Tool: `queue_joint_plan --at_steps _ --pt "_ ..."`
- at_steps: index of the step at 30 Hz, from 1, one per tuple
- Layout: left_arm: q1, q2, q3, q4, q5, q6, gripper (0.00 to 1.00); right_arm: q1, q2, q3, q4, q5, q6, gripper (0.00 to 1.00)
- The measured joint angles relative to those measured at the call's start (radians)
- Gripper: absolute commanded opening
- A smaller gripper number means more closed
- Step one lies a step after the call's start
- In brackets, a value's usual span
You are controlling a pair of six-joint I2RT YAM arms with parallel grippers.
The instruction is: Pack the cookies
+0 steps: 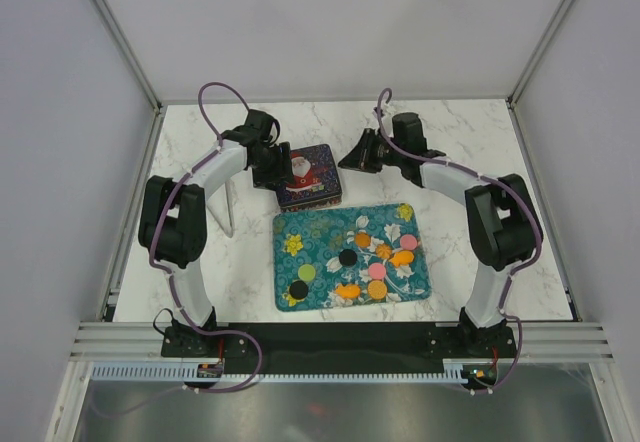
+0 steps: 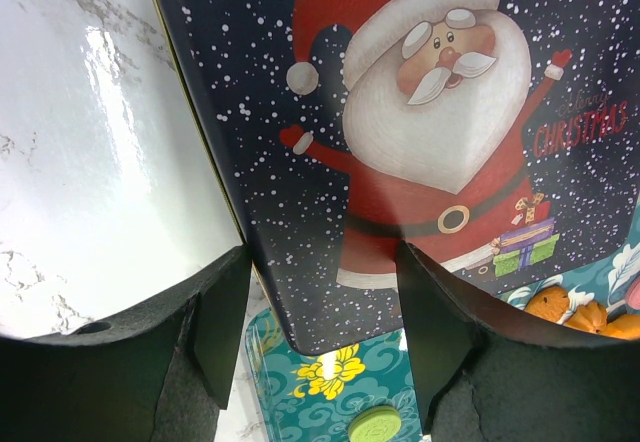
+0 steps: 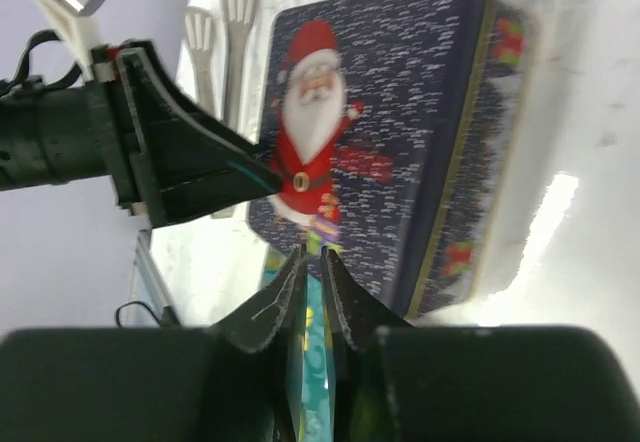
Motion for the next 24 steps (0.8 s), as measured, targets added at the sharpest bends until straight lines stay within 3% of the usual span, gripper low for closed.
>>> queue_joint_plan --at_steps 8,17,24 --pt "0.000 0.000 0.000 0.000 0.001 0.000 0.67 0.114 0.088 -0.015 0.249 -0.090 0.169 0.08" --pt "-0.001 0.000 0.000 0.004 0.010 0.000 0.67 0.068 0.247 -0.159 0.611 -0.194 0.366 0.05" --pt "-0.001 0.000 0.000 0.009 0.011 0.000 0.67 0.045 0.249 -0.172 0.651 -0.203 0.394 0.06"
